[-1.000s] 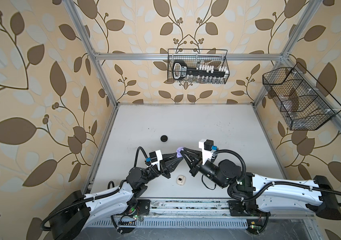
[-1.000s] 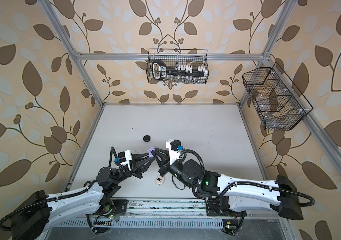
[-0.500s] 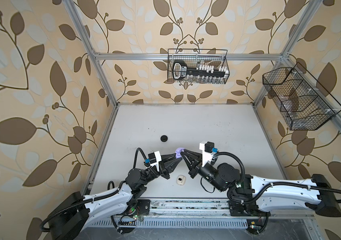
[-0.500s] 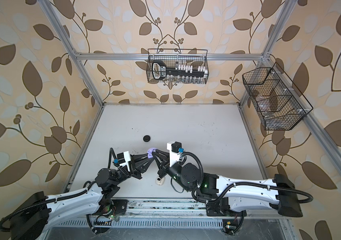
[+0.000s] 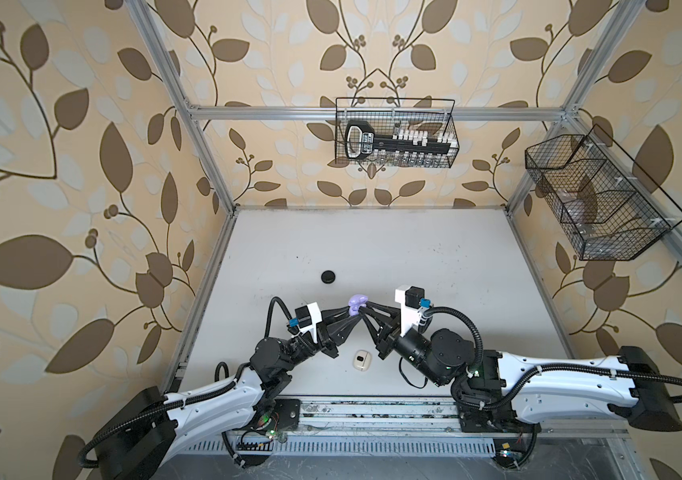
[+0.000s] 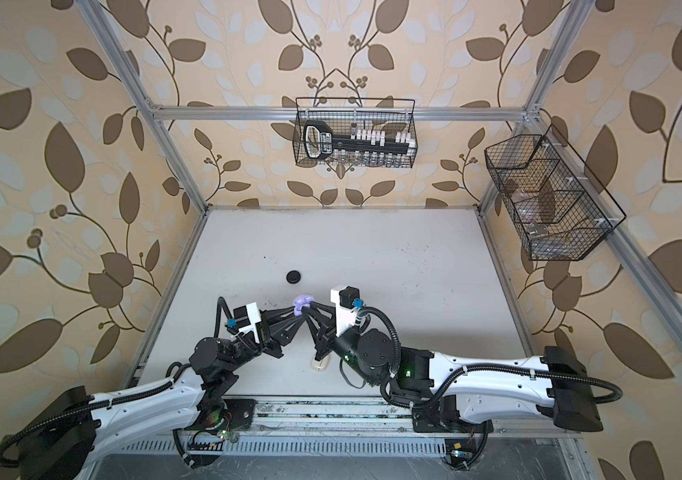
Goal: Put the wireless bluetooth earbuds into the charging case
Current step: 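Lower the earbud into the open lilac case held by the left gripper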
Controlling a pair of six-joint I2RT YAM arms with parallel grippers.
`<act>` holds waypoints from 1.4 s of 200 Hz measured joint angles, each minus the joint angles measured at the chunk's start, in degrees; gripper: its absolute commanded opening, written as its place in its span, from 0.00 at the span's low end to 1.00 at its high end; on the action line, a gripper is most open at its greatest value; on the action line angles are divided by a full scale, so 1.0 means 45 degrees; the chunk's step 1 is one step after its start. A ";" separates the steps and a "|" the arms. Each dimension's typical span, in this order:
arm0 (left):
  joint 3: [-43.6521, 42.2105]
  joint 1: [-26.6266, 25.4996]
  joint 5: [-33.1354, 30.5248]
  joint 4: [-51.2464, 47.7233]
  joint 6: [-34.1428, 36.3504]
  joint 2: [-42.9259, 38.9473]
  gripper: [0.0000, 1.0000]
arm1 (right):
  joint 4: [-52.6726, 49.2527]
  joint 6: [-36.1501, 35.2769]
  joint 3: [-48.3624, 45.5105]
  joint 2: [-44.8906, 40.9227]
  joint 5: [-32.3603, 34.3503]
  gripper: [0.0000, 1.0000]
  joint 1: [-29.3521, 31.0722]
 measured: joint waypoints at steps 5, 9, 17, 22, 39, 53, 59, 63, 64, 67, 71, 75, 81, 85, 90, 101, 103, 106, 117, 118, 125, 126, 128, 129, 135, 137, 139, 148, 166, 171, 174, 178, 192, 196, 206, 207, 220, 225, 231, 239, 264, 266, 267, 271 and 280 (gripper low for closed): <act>-0.0019 -0.0005 0.0005 -0.0010 0.0010 -0.0010 0.00 | -0.0034 0.0010 0.0005 0.0000 0.0000 0.29 0.0024; -0.0019 -0.0005 0.0005 -0.0015 0.0010 -0.0010 0.00 | -0.0058 0.0000 0.0005 -0.0010 0.0005 0.29 0.0049; -0.0019 -0.0005 0.0005 -0.0019 0.0015 -0.0010 0.00 | -0.0078 -0.0015 0.0010 -0.0010 0.0000 0.30 0.0063; -0.0019 0.0000 0.0000 -0.0039 0.0019 -0.0010 0.00 | -0.0092 -0.0044 0.0015 -0.0010 0.0000 0.31 0.0073; -0.0019 -0.0005 0.0005 -0.0087 0.0029 -0.0015 0.00 | -0.0248 -0.0175 0.0078 -0.0019 0.0010 0.35 0.0146; -0.0019 -0.0005 0.0005 -0.0087 0.0039 -0.0058 0.00 | -0.0486 -0.0364 0.0238 -0.0019 0.0024 0.38 0.0287; -0.0019 -0.0005 0.0005 -0.0083 0.0044 -0.0102 0.00 | -0.0602 -0.0442 0.0321 -0.0019 0.0039 0.39 0.0369; -0.0019 -0.0005 0.0005 -0.0073 0.0044 -0.0126 0.00 | -0.0680 -0.0500 0.0379 -0.0024 0.0049 0.39 0.0423; -0.0019 -0.0005 0.0000 -0.0073 0.0044 -0.0141 0.00 | -0.0724 -0.0510 0.0398 -0.0024 0.0053 0.39 0.0447; -0.0015 -0.0005 0.0005 -0.0058 0.0044 -0.0165 0.00 | -0.0797 -0.0573 0.0437 -0.0029 0.0063 0.39 0.0486; -0.0015 -0.0005 0.0005 -0.0019 0.0049 -0.0199 0.00 | -0.0869 -0.0602 0.0466 -0.0034 0.0058 0.39 0.0529; -0.0019 -0.0005 0.0005 0.0019 0.0049 -0.0248 0.00 | -0.0962 -0.0646 0.0500 -0.0039 0.0063 0.39 0.0578; -0.0019 -0.0005 0.0005 0.0058 0.0053 -0.0325 0.00 | -0.1117 -0.0699 0.0534 -0.0058 0.0073 0.39 0.0627; -0.0019 -0.0005 0.0005 0.0087 0.0053 -0.0379 0.00 | -0.1239 -0.0733 0.0544 -0.0092 0.0102 0.39 0.0646; -0.0019 -0.0005 0.0005 0.0112 0.0058 -0.0437 0.00 | -0.1365 -0.0777 0.0544 -0.0141 0.0112 0.39 0.0656; -0.0015 -0.0005 0.0015 0.0126 0.0073 -0.0563 0.00 | -0.1681 -0.0831 0.0544 -0.0296 0.0194 0.36 0.0656; -0.0019 -0.0010 0.0015 0.0121 0.0078 -0.0588 0.00 | -0.1739 -0.0860 0.0544 -0.0335 0.0223 0.36 0.0656; -0.0019 -0.0010 0.0015 0.0121 0.0078 -0.0612 0.00 | -0.1812 -0.0860 0.0544 -0.0393 0.0257 0.34 0.0656; -0.0019 -0.0010 0.0019 0.0121 0.0097 -0.0709 0.00 | -0.2089 -0.0952 0.0544 -0.0680 0.0427 0.28 0.0656; -0.0019 -0.0010 0.0019 0.0117 0.0102 -0.0724 0.00 | -0.2103 -0.0967 0.0544 -0.0699 0.0437 0.28 0.0656; -0.0019 -0.0010 0.0019 0.0117 0.0102 -0.0758 0.00 | -0.2244 -0.0981 0.0544 -0.0918 0.0534 0.22 0.0656; -0.0019 -0.0010 0.0019 0.0117 0.0107 -0.0767 0.00 | -0.2254 -0.0957 0.0544 -0.0937 0.0539 0.21 0.0656; -0.0019 -0.0010 0.0019 0.0117 0.0107 -0.0777 0.00 | -0.2283 -0.0928 0.0544 -0.1005 0.0588 0.20 0.0656; -0.0019 -0.0010 0.0019 0.0117 0.0107 -0.0782 0.00 | -0.2293 -0.0967 0.0544 -0.1030 0.0593 0.19 0.0656; -0.0019 -0.0010 0.0024 0.0117 0.0112 -0.0801 0.00 | -0.2370 -0.0996 0.0539 -0.1239 0.0704 0.17 0.0656; -0.0019 -0.0010 0.0024 0.0117 0.0112 -0.0816 0.00 | -0.2380 -0.1064 0.0539 -0.1287 0.0738 0.17 0.0661; -0.0019 -0.0010 0.0024 0.0112 0.0112 -0.0816 0.00 | -0.2385 -0.0996 0.0539 -0.1345 0.0767 0.16 0.0656; -0.0019 -0.0010 0.0029 0.0117 0.0121 -0.0826 0.00 | -0.2399 -0.0991 0.0539 -0.1588 0.0952 0.15 0.0656; -0.0019 -0.0010 0.0058 0.0112 0.0141 -0.0826 0.00 | -0.2443 -0.0996 0.0539 -0.1851 0.1302 0.14 0.0656; -0.0019 -0.0010 0.0087 0.0112 0.0146 -0.0826 0.00 | -0.2472 -0.1001 0.0544 -0.1836 0.1355 0.13 0.0651; -0.0015 -0.0010 0.0097 0.0112 0.0146 -0.0826 0.00 | -0.2497 -0.0996 0.0544 -0.1821 0.1399 0.13 0.0651; -0.0019 -0.0010 0.0117 0.0112 0.0146 -0.0826 0.00 | -0.2569 -0.1001 0.0559 -0.1778 0.1418 0.12 0.0651; -0.0015 -0.0010 0.0189 0.0112 0.0160 -0.0816 0.00 | -0.2934 -0.1001 0.0733 -0.1452 0.1438 0.11 0.0651; -0.0015 -0.0010 0.0219 0.0112 0.0160 -0.0811 0.00 | -0.3016 -0.1005 0.0811 -0.1331 0.1433 0.11 0.0651; -0.0015 -0.0010 0.0335 0.0112 0.0180 -0.0787 0.00 | -0.3143 -0.1005 0.0991 -0.1035 0.1428 0.11 0.0651; -0.0015 -0.0010 0.0345 0.0112 0.0185 -0.0787 0.00 | -0.3152 -0.1005 0.1005 -0.1015 0.1428 0.11 0.0651; -0.0015 -0.0010 0.0437 0.0117 0.0204 -0.0709 0.00 | -0.3264 -0.1005 0.1200 -0.0695 0.1413 0.11 0.0651; -0.0015 -0.0010 0.0452 0.0117 0.0209 -0.0670 0.00 | -0.3308 -0.1005 0.1273 -0.0597 0.1389 0.11 0.0651; -0.0015 -0.0010 0.0452 0.0112 0.0233 -0.0627 0.00 | -0.3342 -0.1010 0.1350 -0.0500 0.1375 0.11 0.0651; -0.0015 -0.0005 0.0447 0.0126 0.0248 -0.0578 0.00 | -0.3400 -0.1020 0.1438 -0.0403 0.1345 0.11 0.0651; -0.0015 0.0000 0.0398 0.0189 0.0306 -0.0559 0.00 | -0.3551 -0.1059 0.1603 -0.0316 0.1345 0.11 0.0651; -0.0015 0.0000 0.0398 0.0199 0.0311 -0.0559 0.00 | -0.3555 -0.1059 0.1613 -0.0311 0.1345 0.11 0.0651; -0.0015 0.0000 0.0398 0.0199 0.0311 -0.0559 0.00 | -0.3565 -0.1059 0.1617 -0.0311 0.1341 0.11 0.0651; -0.0015 0.0000 0.0393 0.0209 0.0321 -0.0559 0.00 | -0.3570 -0.1059 0.1632 -0.0306 0.1336 0.11 0.0651; -0.0015 0.0000 0.0389 0.0228 0.0335 -0.0559 0.00 | -0.3609 -0.1064 0.1666 -0.0301 0.1331 0.12 0.0651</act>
